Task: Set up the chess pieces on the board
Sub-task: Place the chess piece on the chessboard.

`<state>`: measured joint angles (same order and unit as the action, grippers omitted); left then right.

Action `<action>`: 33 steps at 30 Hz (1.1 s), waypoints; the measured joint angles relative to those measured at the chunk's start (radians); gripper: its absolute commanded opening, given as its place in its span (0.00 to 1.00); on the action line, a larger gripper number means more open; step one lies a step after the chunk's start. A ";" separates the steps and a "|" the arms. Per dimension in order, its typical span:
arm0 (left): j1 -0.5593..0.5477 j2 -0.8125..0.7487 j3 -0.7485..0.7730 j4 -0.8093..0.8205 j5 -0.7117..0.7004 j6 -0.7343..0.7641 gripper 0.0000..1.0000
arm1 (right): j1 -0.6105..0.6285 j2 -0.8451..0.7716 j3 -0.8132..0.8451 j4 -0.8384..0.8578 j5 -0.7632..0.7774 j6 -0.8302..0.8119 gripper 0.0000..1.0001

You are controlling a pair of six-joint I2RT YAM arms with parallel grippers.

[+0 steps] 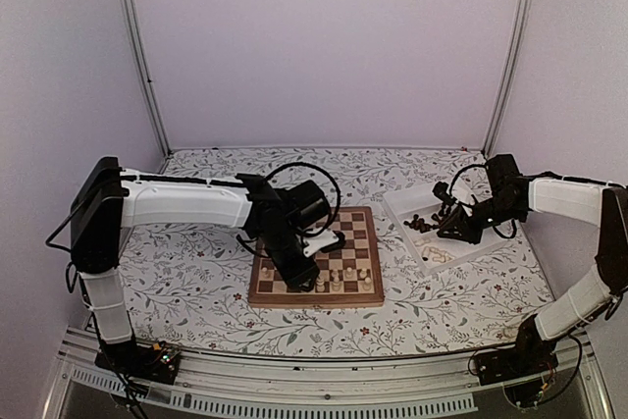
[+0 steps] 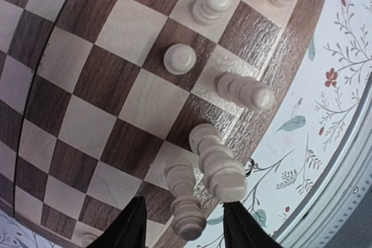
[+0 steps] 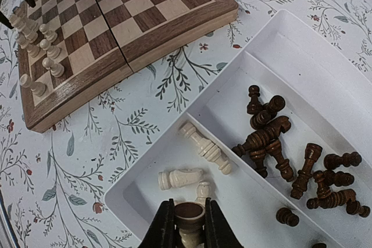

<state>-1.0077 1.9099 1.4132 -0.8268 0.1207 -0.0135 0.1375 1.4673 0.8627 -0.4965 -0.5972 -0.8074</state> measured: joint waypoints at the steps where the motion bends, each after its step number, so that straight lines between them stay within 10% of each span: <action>1: -0.001 0.000 0.000 -0.002 -0.002 0.000 0.51 | 0.000 0.000 0.000 0.000 0.000 0.000 0.13; 11: -0.003 -0.291 -0.010 -0.033 -0.129 0.005 0.55 | 0.013 -0.010 0.006 -0.022 -0.010 0.014 0.13; 18: -0.003 -0.541 -0.173 0.329 -0.209 0.023 0.56 | 0.027 -0.039 0.179 -0.061 -0.161 0.116 0.14; 33: -0.058 -0.178 -0.225 1.146 -0.269 -0.019 0.56 | 0.037 0.101 0.340 -0.034 -0.591 0.480 0.16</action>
<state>-1.0653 1.7321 1.1881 0.3191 -0.1478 -0.0326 0.1741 1.5684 1.2026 -0.5301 -1.1881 -0.3279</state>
